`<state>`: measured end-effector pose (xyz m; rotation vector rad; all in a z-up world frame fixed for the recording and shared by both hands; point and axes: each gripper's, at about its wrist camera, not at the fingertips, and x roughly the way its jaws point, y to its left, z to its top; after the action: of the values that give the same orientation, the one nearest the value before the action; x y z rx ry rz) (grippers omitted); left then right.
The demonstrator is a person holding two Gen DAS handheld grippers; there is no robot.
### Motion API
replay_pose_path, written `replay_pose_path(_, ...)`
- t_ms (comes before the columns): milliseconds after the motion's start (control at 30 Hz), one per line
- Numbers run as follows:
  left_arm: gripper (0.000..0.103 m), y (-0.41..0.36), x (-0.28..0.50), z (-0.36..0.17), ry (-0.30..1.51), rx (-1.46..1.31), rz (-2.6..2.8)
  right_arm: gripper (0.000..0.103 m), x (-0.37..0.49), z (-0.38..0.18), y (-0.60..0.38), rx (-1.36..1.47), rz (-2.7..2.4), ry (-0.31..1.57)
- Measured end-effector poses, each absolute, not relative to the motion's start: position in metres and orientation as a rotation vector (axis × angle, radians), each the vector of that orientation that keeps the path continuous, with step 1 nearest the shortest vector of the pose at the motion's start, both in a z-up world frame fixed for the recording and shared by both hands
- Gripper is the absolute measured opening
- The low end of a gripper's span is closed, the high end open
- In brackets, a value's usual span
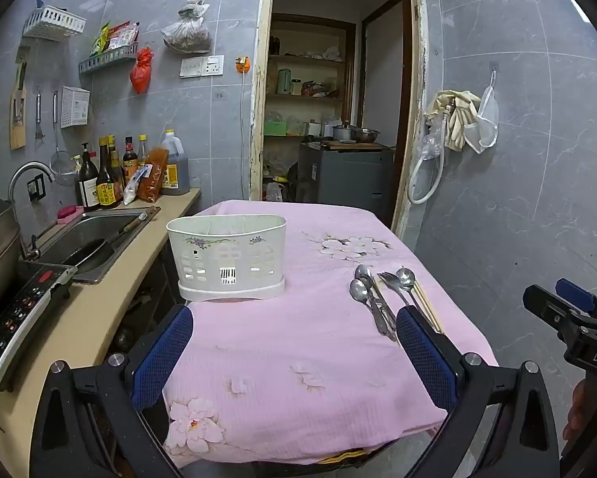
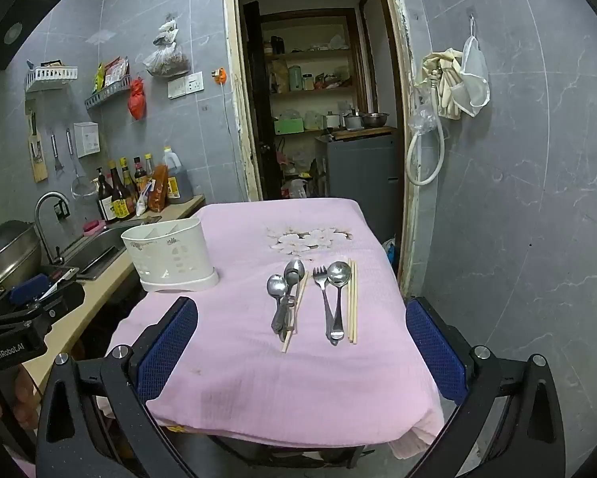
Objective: Organize utensils
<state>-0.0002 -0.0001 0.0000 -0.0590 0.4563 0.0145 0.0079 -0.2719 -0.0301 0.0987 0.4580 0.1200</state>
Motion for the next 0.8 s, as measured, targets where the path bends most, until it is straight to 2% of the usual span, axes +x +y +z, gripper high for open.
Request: replay_pose_path(800, 0.103, -0.0060, 0.0035, 0.0005, 0.458, -0.066, 0.007, 0.102, 0.0107, -0.0310, -0.2704, 0.091, 0.119, 0.463)
